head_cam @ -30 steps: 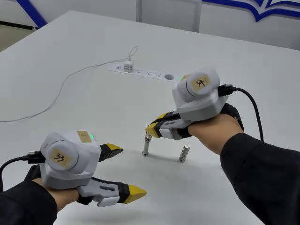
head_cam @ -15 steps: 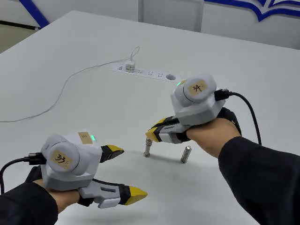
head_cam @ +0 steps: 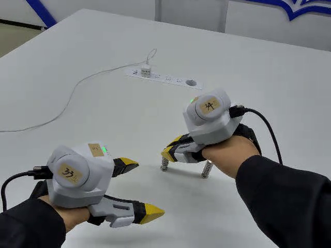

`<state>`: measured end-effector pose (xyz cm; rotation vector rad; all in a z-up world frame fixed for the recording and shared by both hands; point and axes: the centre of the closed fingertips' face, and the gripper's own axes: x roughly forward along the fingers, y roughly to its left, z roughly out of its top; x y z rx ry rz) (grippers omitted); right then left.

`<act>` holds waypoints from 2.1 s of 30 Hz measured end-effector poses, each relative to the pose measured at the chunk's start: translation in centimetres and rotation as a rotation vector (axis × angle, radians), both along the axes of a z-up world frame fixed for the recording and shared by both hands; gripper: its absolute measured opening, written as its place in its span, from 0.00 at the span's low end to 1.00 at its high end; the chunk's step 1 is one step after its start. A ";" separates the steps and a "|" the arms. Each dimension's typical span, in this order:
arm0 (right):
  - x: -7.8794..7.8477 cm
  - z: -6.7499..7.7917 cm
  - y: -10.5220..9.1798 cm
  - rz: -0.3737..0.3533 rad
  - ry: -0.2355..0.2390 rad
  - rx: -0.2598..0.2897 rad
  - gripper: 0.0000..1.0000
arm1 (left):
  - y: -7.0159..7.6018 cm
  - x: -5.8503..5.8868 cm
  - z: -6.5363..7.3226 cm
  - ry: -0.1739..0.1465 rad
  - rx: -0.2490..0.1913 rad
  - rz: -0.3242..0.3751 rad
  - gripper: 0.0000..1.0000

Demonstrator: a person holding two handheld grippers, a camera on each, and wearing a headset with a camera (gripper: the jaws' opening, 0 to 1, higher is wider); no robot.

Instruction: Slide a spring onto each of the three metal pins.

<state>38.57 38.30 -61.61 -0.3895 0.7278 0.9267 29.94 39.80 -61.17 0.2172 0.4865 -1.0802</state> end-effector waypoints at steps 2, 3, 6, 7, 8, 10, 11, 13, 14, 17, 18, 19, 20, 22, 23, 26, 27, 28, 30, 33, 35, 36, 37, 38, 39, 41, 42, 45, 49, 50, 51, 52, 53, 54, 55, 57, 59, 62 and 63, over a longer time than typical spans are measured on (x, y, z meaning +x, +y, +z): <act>0.1 -0.2 0.0 -0.002 0.000 -0.002 0.12 | 0.0 0.0 0.0 0.001 0.000 0.000 0.71; 0.1 -0.3 0.0 -0.003 0.002 -0.002 0.12 | 0.0 0.0 -0.1 0.001 0.000 0.000 0.71; 0.1 -0.6 0.0 -0.005 0.003 -0.005 0.12 | 0.0 0.0 -0.1 0.002 -0.002 0.001 0.71; 0.2 -0.6 0.0 -0.005 0.003 -0.006 0.12 | 0.0 0.0 -0.1 0.001 -0.002 0.001 0.71; 0.2 -0.7 0.0 -0.005 0.001 -0.008 0.12 | 0.0 0.0 -0.1 0.002 -0.003 0.001 0.71; 0.2 -0.9 0.0 -0.003 -0.002 -0.019 0.12 | 0.0 0.0 -0.1 0.002 -0.003 0.001 0.71; 0.1 -1.1 0.0 -0.002 -0.002 -0.022 0.12 | 0.0 0.0 -0.1 0.002 -0.003 0.001 0.71; 0.1 -1.3 -0.1 0.004 -0.007 -0.027 0.12 | 0.0 0.0 -0.1 0.002 -0.003 0.001 0.71; 0.1 -1.2 0.0 0.004 -0.008 -0.026 0.12 | 0.0 0.0 -0.1 0.003 -0.003 0.002 0.71; 0.0 -1.3 -0.1 0.006 -0.008 -0.031 0.12 | 0.0 0.0 -0.1 0.003 -0.003 0.002 0.71; 0.0 -1.3 -0.1 0.008 -0.008 -0.033 0.12 | 0.0 0.0 -0.1 0.003 -0.002 0.001 0.71; 0.0 -1.4 -0.1 0.009 -0.008 -0.033 0.12 | 0.0 0.0 -0.1 0.003 -0.002 0.000 0.71; 0.0 -1.4 -0.1 0.009 -0.008 -0.035 0.12 | 0.0 0.0 -0.1 0.003 -0.002 0.000 0.71; 0.1 -1.3 -0.2 0.005 -0.018 -0.036 0.14 | 0.0 0.0 -0.1 0.002 -0.002 0.000 0.71; 0.1 -1.3 -0.2 0.002 -0.019 -0.033 0.15 | 0.0 0.0 -0.1 0.003 -0.002 0.000 0.71; 0.0 -1.0 -0.3 0.002 -0.024 -0.033 0.16 | 0.0 -0.1 -0.1 0.002 -0.001 -0.002 0.71; 0.0 -1.0 -0.3 0.003 -0.026 -0.033 0.16 | 0.0 -0.1 -0.1 0.002 0.000 -0.004 0.71; 0.0 -0.9 -0.4 0.002 -0.027 -0.034 0.16 | 0.0 -0.1 -0.1 0.002 0.000 -0.004 0.71; 0.0 -0.7 -0.5 -0.001 -0.032 -0.033 0.16 | 0.0 -0.1 -0.1 0.001 0.000 -0.004 0.71; -0.2 -0.5 -0.8 -0.008 -0.035 -0.027 0.17 | 0.0 -0.1 -0.1 0.001 -0.001 -0.003 0.71; -0.4 -0.4 -1.0 -0.009 -0.041 -0.027 0.17 | 0.0 -0.1 -0.1 0.001 0.001 -0.004 0.71; -0.5 -0.3 -1.2 -0.010 -0.043 -0.025 0.17 | 0.0 -0.1 -0.1 0.001 0.001 -0.005 0.71; -0.6 -0.2 -1.3 -0.011 -0.044 -0.023 0.17 | 0.0 -0.1 -0.2 0.001 0.002 -0.005 0.71; -0.7 -0.2 -1.4 -0.013 -0.045 -0.021 0.17 | 0.0 -0.1 -0.2 0.001 0.002 -0.006 0.71; -0.8 -0.1 -1.6 -0.016 -0.047 -0.018 0.17 | 0.0 -0.1 -0.2 0.001 0.003 -0.006 0.71; -0.9 0.0 -1.8 -0.020 -0.048 -0.015 0.18 | 0.0 -0.1 -0.2 0.002 0.003 -0.005 0.71; -1.0 0.0 -2.0 -0.022 -0.048 -0.014 0.18 | 0.0 -0.1 -0.2 0.003 0.004 -0.005 0.71; -1.3 0.2 -2.3 -0.026 -0.051 -0.007 0.18 | -0.1 -0.1 -0.3 0.003 0.008 -0.008 0.71; -1.8 0.6 -2.6 -0.032 -0.057 0.012 0.19 | -0.1 -0.2 -0.3 0.003 0.011 -0.007 0.72; -2.1 0.6 -2.6 -0.034 -0.058 0.019 0.19 | 0.0 -0.1 -0.3 0.003 0.010 -0.005 0.72; -2.2 0.7 -2.7 -0.035 -0.059 0.023 0.19 | 0.0 -0.1 -0.3 0.003 0.010 -0.004 0.72; -2.5 0.6 -2.8 -0.034 -0.060 0.025 0.20 | 0.0 -0.1 -0.3 0.003 0.010 -0.003 0.72; -2.7 0.6 -2.8 -0.032 -0.061 0.025 0.20 | 0.0 -0.1 -0.3 0.003 0.011 -0.003 0.72; -2.9 0.5 -2.9 -0.031 -0.060 0.025 0.20 | 0.0 -0.1 -0.3 0.004 0.012 -0.003 0.72; -3.1 0.5 -3.1 -0.030 -0.060 0.025 0.20 | 0.0 -0.1 -0.4 0.004 0.013 -0.003 0.72; -3.3 0.5 -3.4 -0.031 -0.062 0.024 0.21 | 0.0 -0.1 -0.4 0.003 0.016 -0.004 0.72; -3.5 0.5 -3.7 -0.034 -0.061 0.028 0.22 | 0.0 -0.1 -0.4 0.003 0.016 -0.003 0.72; -4.0 0.6 -4.0 -0.031 -0.061 0.033 0.23 | 0.1 -0.1 -0.4 0.003 0.019 -0.003 0.72; -4.2 0.6 -4.1 -0.032 -0.061 0.035 0.23 | 0.1 -0.1 -0.4 0.003 0.019 -0.003 0.72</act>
